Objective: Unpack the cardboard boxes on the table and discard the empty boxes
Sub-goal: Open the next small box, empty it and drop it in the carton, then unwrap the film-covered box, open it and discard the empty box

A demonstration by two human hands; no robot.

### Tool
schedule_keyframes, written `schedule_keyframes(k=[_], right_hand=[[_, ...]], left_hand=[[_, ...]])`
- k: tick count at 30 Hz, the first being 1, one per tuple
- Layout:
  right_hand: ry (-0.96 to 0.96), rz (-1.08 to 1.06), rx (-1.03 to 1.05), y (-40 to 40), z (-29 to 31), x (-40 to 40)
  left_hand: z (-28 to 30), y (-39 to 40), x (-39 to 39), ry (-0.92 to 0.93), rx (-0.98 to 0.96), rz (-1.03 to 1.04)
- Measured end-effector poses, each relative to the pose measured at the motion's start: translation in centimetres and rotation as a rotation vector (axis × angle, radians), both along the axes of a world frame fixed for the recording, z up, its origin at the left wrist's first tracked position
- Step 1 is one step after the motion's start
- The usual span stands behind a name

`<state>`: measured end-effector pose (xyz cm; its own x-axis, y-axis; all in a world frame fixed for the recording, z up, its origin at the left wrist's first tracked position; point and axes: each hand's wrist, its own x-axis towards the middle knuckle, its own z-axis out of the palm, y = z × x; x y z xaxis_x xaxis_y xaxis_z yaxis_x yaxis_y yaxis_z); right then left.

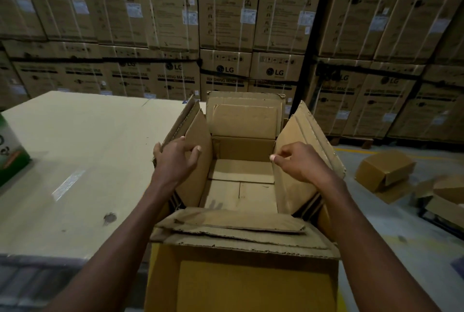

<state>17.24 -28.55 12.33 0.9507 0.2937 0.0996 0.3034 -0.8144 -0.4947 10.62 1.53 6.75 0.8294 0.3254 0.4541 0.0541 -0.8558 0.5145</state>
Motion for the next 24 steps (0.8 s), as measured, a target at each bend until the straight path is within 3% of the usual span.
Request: schedule_keyframes(k=[7, 13, 24], right_hand=[[0.084, 0.181, 0.26, 6.0, -0.4, -6.6], [0.135, 0.347, 0.584, 15.5, -3.1, -12.8], [0.324, 0.547, 0.715, 37.9, -10.3, -24.9]], left_hand=[[0.1, 0.3, -9.0, -0.302, -0.338, 0.081], [-4.0, 4.9, -17.2, -0.287, -0.511, 0.28], [-10.3, 19.7, -31.6, -0.256, -0.834, 0.541]])
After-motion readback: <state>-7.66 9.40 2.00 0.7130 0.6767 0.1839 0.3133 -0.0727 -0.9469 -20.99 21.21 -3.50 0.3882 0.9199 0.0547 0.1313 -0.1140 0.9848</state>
